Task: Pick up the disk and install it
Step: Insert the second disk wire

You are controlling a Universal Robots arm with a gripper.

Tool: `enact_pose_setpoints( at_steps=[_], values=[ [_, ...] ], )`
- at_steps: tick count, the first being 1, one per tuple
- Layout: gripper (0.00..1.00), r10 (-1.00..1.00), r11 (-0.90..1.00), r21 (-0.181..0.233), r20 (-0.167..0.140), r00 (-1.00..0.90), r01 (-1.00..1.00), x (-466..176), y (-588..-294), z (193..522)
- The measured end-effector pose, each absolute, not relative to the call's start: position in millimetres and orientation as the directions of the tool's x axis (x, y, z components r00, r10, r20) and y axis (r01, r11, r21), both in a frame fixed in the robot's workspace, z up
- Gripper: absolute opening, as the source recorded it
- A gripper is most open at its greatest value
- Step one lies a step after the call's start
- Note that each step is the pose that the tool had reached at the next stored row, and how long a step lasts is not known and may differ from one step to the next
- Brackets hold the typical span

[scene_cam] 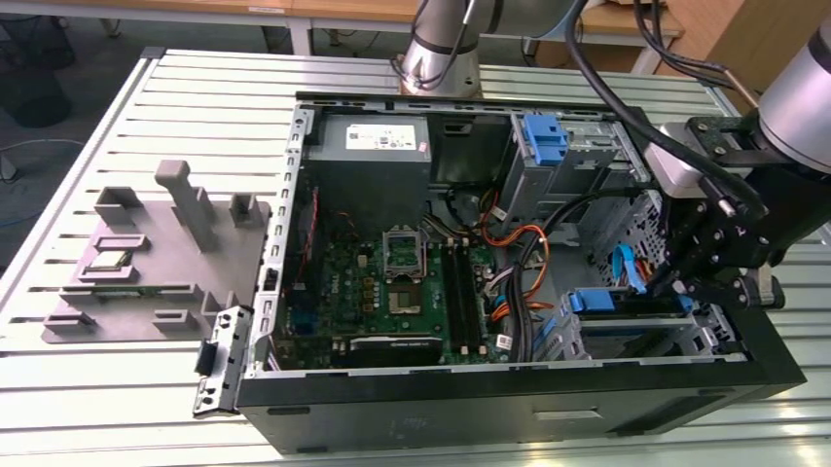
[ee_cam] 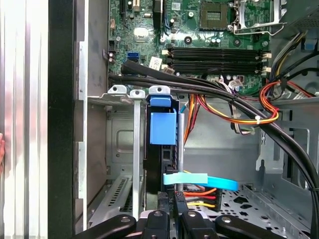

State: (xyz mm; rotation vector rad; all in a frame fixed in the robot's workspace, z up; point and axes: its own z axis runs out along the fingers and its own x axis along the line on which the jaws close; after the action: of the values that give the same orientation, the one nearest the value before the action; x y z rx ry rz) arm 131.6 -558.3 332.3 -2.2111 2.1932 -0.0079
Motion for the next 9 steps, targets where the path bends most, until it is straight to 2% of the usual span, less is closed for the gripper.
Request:
enact_pose_setpoints(
  at_steps=[9],
  values=[
    [0.16,-1.000,-0.008,-0.023,-0.015,0.008,-1.000,131.6,-558.3,328.6]
  ],
)
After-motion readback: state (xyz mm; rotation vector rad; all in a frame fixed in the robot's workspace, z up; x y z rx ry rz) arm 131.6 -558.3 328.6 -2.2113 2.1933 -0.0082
